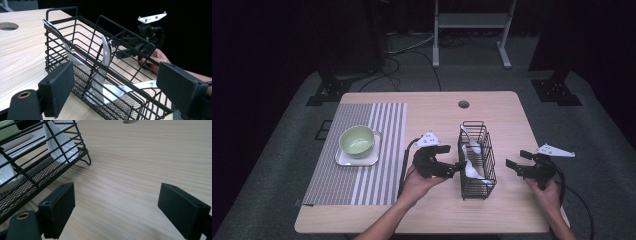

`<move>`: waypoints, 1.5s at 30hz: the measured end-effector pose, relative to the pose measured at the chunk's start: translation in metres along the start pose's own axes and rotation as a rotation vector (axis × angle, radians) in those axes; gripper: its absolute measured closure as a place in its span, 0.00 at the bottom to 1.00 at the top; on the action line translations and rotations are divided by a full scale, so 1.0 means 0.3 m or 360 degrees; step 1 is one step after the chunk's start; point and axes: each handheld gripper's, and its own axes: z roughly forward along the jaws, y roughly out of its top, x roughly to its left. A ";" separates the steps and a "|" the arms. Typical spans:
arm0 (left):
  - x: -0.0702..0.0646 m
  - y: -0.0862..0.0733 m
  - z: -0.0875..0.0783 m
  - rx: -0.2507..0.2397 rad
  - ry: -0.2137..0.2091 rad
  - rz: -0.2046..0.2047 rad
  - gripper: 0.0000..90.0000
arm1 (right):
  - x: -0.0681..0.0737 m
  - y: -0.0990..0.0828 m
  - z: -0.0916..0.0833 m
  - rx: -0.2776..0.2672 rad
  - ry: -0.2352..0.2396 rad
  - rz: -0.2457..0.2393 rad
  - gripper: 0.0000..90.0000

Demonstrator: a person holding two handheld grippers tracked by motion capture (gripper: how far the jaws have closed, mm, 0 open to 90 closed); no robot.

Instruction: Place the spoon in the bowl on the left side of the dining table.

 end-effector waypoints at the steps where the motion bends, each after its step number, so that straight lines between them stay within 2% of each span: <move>1: 0.000 0.001 0.001 -0.0008 -0.0006 0.0005 0.24 | 0.000 0.000 0.000 -0.0001 0.0001 0.0003 0.15; 7: -0.006 0.009 0.015 -0.0005 0.0013 0.0019 0.27 | -0.001 0.000 0.000 -0.0002 0.0001 0.0004 0.15; 8: -0.007 0.009 0.015 -0.0014 0.0010 0.0024 0.32 | -0.001 0.000 -0.001 -0.0001 0.0002 0.0006 0.15; 14: -0.006 0.017 0.022 -0.0030 0.0008 0.0023 0.38 | -0.001 0.000 0.000 -0.0001 0.0002 0.0008 0.15; 18: 0.000 0.025 0.031 -0.0036 0.0012 0.0017 0.46 | -0.001 0.000 0.000 0.0000 0.0003 0.0010 0.15; 22: 0.005 0.030 0.048 -0.0017 0.0033 0.0008 0.49 | -0.001 0.000 0.000 0.0001 0.0005 0.0008 0.15; 25: 0.007 0.030 0.056 -0.0008 0.0037 0.0012 0.57 | -0.001 0.000 0.000 0.0000 0.0006 0.0009 0.15; 26: 0.008 0.031 0.058 -0.0003 0.0046 0.0012 0.62 | -0.001 0.000 0.000 0.0000 0.0008 0.0009 0.15; 28: 0.009 0.032 0.060 -0.0003 0.0071 0.0015 0.65 | -0.001 0.000 0.000 0.0000 0.0009 0.0007 0.15; 32: 0.014 0.031 0.069 -0.0016 0.0050 -0.0021 0.72 | -0.002 0.000 0.000 0.0000 0.0009 0.0009 0.15; 38: 0.017 0.028 0.070 -0.0045 0.0035 -0.0041 0.85 | -0.003 0.000 0.000 -0.0001 0.0012 0.0010 0.15; 45: 0.018 0.023 0.064 -0.0085 -0.0001 -0.0122 0.94 | -0.003 0.000 0.000 -0.0001 0.0011 0.0011 0.15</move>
